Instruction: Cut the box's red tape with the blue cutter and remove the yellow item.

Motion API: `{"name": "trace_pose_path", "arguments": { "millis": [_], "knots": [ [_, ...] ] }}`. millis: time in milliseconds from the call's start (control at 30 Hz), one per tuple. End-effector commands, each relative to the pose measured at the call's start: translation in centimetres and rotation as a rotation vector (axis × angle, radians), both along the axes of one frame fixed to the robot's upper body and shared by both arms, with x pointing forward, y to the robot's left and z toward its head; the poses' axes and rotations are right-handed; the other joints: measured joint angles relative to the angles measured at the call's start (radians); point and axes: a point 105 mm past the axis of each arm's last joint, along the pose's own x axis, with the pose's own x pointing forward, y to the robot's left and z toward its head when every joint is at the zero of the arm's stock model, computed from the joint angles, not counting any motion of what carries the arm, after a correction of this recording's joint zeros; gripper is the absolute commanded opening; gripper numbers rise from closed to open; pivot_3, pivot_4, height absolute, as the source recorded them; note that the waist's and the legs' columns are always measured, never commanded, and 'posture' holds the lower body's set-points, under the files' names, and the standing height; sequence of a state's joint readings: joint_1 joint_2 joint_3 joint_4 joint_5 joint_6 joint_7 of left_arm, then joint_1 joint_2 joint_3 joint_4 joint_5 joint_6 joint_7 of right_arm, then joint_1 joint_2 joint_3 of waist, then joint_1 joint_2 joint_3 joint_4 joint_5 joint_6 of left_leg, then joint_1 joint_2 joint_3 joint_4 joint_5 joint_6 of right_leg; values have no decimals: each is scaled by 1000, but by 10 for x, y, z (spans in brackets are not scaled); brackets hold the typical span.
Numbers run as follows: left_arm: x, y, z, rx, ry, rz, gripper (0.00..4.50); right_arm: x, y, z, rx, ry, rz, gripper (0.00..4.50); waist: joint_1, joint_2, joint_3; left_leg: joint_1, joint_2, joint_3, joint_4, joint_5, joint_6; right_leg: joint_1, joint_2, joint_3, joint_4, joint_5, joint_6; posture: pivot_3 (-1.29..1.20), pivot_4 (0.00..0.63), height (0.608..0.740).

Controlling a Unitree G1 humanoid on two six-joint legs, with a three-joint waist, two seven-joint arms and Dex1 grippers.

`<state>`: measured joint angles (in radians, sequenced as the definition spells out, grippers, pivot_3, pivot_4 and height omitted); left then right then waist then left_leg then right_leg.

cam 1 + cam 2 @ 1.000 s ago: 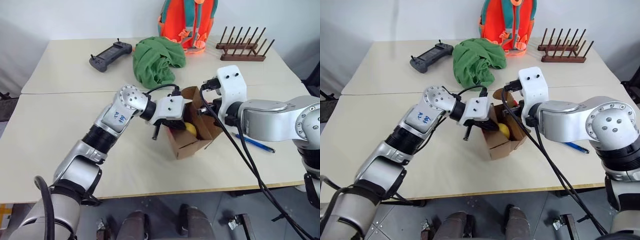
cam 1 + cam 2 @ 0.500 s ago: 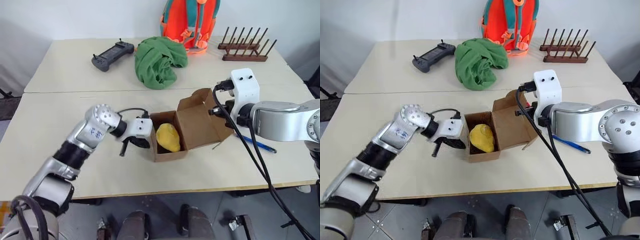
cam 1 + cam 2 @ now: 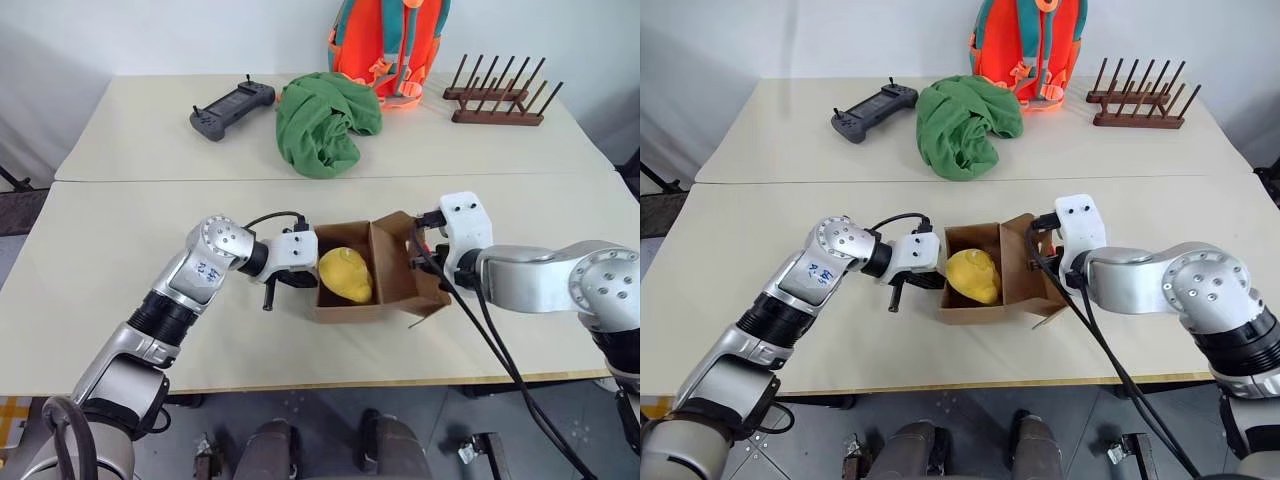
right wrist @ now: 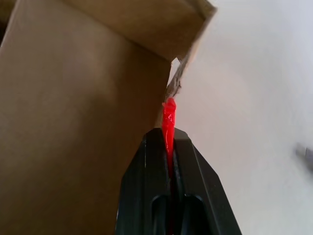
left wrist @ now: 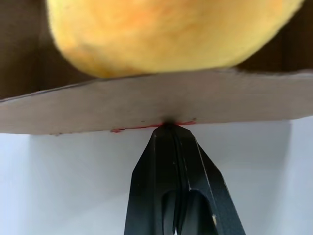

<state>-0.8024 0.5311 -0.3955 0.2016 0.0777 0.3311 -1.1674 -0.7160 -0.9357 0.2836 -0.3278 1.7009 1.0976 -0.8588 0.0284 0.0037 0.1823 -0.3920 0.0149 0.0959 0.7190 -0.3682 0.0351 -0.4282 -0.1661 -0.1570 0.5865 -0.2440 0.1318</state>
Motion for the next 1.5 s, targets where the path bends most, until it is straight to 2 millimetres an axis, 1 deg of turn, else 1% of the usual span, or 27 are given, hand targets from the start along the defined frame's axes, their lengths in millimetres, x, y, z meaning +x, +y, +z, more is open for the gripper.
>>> {"name": "trace_pose_path", "arguments": {
  "millis": [33, 67, 100, 133, 200, 233, 267, 300, 367, 400, 467, 633, 667, 700, 833, 867, 933, 1000, 1033, 1100, 1167, 1200, 1300, 1367, 1433, 1500],
  "knots": [
    [6, 2, 1, -14, -16, 56, 0, -1, 7, 4, 2, -52, 97, 667, 0, 0, 0, 0, 0, 0, 0, 0, 0, 0, 0, 0, 0, 0, 0, 0, 150, 740],
    [8, 3, 1, -13, -18, 65, 0, 0, 7, 4, 10, -55, 110, 862, 0, 0, 0, 0, 0, 0, 0, 0, 0, 0, 0, 0, 0, 0, 0, 0, 150, 740],
    [11, 4, 4, -20, -37, 75, 179, 2, 5, 7, 8, -76, 123, 886, -1, 0, 0, 0, 0, 0, 0, 0, 0, 0, 0, 0, 0, 0, 0, 0, 150, 740],
    [12, 5, 6, -24, -43, 78, 286, 4, 4, 11, 7, -93, 136, 1086, -2, 0, 0, 0, 0, 0, 0, 0, 0, 0, 0, 0, 0, 0, 0, 0, 150, 740],
    [16, 8, 10, -28, -58, 95, 764, 9, 0, 18, 5, -126, 153, 1404, -4, 0, 0, 0, 0, 1, 0, 0, 0, 0, 0, 0, 1, 0, 0, 0, 150, 740],
    [18, 10, 12, -29, -60, 102, 899, 11, -4, 22, 6, -144, 156, 1518, -4, 0, 0, 1, 0, 1, 0, 0, 0, 0, 0, 0, 1, 0, 0, 0, 150, 740],
    [19, 12, 13, -31, -62, 107, 1001, 13, -6, 25, 6, -157, 159, 1533, -5, 0, 0, 1, 0, 1, 0, 0, 0, 0, 0, 0, 1, 0, 0, 0, 150, 740],
    [20, 13, 15, -36, -69, 116, 1284, 15, -10, 28, 6, -169, 160, 1533, -5, 0, 0, 1, 0, 1, 0, 0, 0, 0, 0, 0, 1, 0, 0, 0, 150, 740],
    [21, 16, 19, -42, -76, 125, 1710, 18, -14, 33, 2, -192, 171, 1795, -5, 0, 0, 1, 0, 1, 0, 0, 0, 0, 0, 0, 1, 0, 0, 0, 150, 740],
    [23, 18, 22, -50, -84, 137, 1855, 18, -17, 36, -1, -203, 178, 1890, -5, 0, 0, 1, 0, 1, -1, 0, 0, -1, 0, 0, 1, 0, 0, 0, 150, 740],
    [25, 23, 27, -62, -97, 154, 2490, 20, -22, 43, -4, -224, 191, 2563, -5, 0, 0, 1, -1, 1, -1, 0, 0, -1, 0, 0, 1, 0, 0, 0, 150, 740],
    [32, 30, 39, -99, -123, 193, 4048, 21, -32, 50, -25, -256, 220, 4259, -2, 0, 0, 1, -1, 1, -1, 0, 0, -1, 0, -1, 1, 0, 0, 0, 150, 740],
    [32, 31, 42, -107, -125, 197, 4313, 20, -33, 52, -29, -263, 229, 4491, -2, 0, 0, 0, -1, 1, -1, 0, 0, -1, 0, -1, 0, 0, 0, 0, 150, 740],
    [33, 32, 46, -121, -128, 202, 4465, 20, -35, 53, -33, -268, 238, 4500, -2, 0, 0, 0, -1, 1, -1, 0, 0, -1, 0, -1, 0, 0, 0, 0, 150, 740],
    [34, 33, 60, -176, -134, 208, 4465, 18, -39, 61, -52, -305, 276, 4500, -4, 0, 0, 1, -1, 1, -2, 0, 0, -1, 0, -1, 0, 0, 1, 0, 150, 740],
    [33, 31, 67, -211, -134, 203, 4465, 17, -39, 66, -58, -333, 300, 4500, -4, 0, 0, 1, -1, 1, -2, 0, 0, -1, 0, -1, 1, 0, 1, 0, 150, 740],
    [28, 21, 89, -311, -133, 176, 4465, 11, -43, 76, -65, -378, 349, 4500, -1, 0, 0, 0, -1, 1, -2, 0, 0, -1, 0, -1, 0, 0, 1, 0, 150, 740],
    [24, 14, 102, -369, -132, 148, 4465, 4, -45, 79, -74, -398, 393, 4500, 1, 0, 0, 0, -1, 1, -2, 0, 0, -1, 0, -1, 0, 1, 1, 0, 150, 740],
    [22, 11, 106, -382, -131, 138, 4465, 1, -45, 80, -80, -404, 412, 4500, 1, 0, 0, 0, -2, 1, -2, 0, 0, 0, 0, -1, 0, 1, 2, 0, 150, 740],
    [10, -10, 121, -421, -146, 39, 4465, -15, -41, 84, -75, -446, 500, 4500, 1, -1, 0, 0, -2, 0, -2, 0, 0, 0, 0, -1, 0, 1, 2, 0, 150, 740],
    [5, -21, 127, -431, -154, -8, 4465, -25, -39, 85, -81, -472, 550, 4500, 2, -1, 0, 0, -2, 0, -2, 0, -1, 0, 0, -2, 1, 1, 3, 0, 150, 740],
    [3, -27, 125, -423, -140, -31, 4465, -29, -39, 82, -85, -465, 568, 4500, 1, -1, 0, 0, -2, 0, -2, 0, -1, 0, 0, -2, 0, 1, 3, 0, 150, 740],
    [-12, -55, 113, -387, -39, -131, 4465, -46, -41, 69, -115, -428, 626, 4500, 3, -1, 0, 2, -2, 1, -2, 0, -1, 1, 0, -1, 0, 1, 3, 0, 150, 740],
    [-16, -60, 101, -330, -23, -167, 4465, -47, -44, 68, -130, -443, 601, 4500, 2, -1, 1, 2, -2, 1, -1, 0, -1, 2, 0, -1, 0, 1, 3, 0, 150, 740],
    [-17, -59, 79, -197, 21, -176, 4465, -45, -49, 71, -129, -477, 551, 4500, -3, -1, 1, 2, -2, 2, 0, 0, 0, 2, 0, 0, 0, 1, 3, 0, 150, 740],
    [-18, -58, 66, -130, 55, -188, 4465, -46, -51, 72, -122, -489, 523, 4500, -5, -1, 1, 3, -2, 3, 0, 0, -1, 2, 0, 1, 1, 1, 2, 0, 150, 740]
  ]
}}
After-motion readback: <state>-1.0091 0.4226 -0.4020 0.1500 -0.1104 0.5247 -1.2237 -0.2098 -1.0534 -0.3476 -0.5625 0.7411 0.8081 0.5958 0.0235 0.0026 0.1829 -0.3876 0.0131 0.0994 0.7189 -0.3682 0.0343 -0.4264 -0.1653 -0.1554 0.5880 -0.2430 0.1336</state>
